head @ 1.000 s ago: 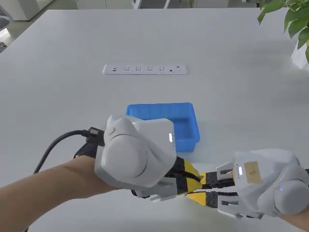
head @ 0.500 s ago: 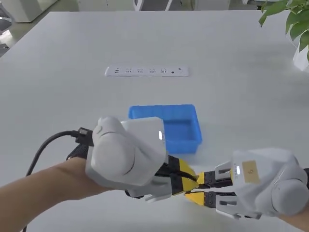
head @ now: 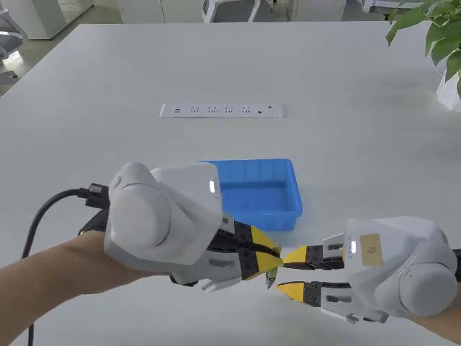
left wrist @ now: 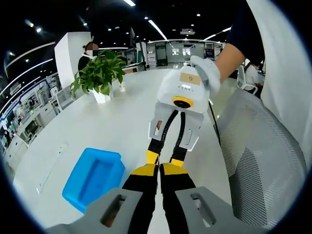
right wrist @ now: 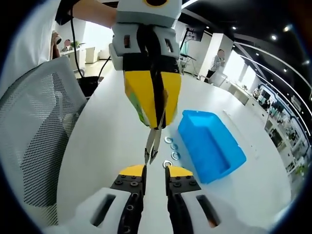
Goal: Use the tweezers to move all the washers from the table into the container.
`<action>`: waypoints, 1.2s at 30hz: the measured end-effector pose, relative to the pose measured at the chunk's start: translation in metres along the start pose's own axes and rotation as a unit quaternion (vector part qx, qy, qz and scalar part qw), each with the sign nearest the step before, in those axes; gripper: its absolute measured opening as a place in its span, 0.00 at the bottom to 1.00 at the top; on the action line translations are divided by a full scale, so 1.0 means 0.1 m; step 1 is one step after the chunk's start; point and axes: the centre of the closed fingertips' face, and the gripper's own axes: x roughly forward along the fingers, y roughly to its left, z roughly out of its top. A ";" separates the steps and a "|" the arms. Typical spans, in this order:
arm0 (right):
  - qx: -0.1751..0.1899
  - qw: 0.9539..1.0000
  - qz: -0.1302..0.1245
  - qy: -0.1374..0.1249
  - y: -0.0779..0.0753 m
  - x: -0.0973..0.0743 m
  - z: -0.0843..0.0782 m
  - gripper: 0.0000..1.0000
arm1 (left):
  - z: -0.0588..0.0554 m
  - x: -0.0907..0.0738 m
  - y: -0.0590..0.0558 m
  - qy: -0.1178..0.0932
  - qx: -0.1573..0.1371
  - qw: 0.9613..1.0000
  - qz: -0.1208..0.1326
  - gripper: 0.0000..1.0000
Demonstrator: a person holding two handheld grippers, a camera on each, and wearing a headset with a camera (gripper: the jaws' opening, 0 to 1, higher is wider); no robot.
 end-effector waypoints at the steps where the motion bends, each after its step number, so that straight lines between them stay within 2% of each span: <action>1: 0.004 1.000 -0.002 0.000 -0.01 -0.01 -0.01 0.19 | 0.00 -0.01 0.01 -0.001 -0.001 1.000 0.002 0.05; 7: 0.026 1.000 -0.007 0.006 -0.02 -0.06 -0.13 0.22 | 0.03 -0.02 0.11 -0.013 -0.003 1.000 0.020 0.05; 9: 0.033 0.999 -0.005 0.008 -0.01 -0.07 -0.17 0.23 | 0.03 0.00 0.16 -0.014 0.013 0.999 0.027 0.05; 11: 0.044 0.999 0.000 0.012 0.01 -0.07 -0.22 0.26 | -0.01 0.03 0.20 -0.006 0.018 0.999 0.027 0.05; 14: 0.072 0.997 0.009 0.020 0.06 -0.08 -0.29 0.30 | -0.01 0.05 0.25 -0.010 0.012 1.000 0.027 0.05; 18: 0.107 0.994 0.015 0.007 0.09 -0.12 -0.27 0.34 | -0.02 0.02 0.35 -0.025 0.000 0.999 0.029 0.05; 19: 0.105 0.994 0.014 0.006 0.09 -0.12 -0.27 0.34 | -0.03 0.02 0.36 -0.027 -0.002 0.999 0.029 0.05; 27: 0.112 0.994 0.016 0.008 0.10 -0.10 -0.31 0.34 | -0.10 0.06 0.32 -0.023 -0.012 0.999 0.019 0.05; 36: 0.117 0.993 0.017 0.013 0.10 -0.08 -0.38 0.34 | -0.17 0.12 0.31 -0.016 -0.007 1.000 0.017 0.05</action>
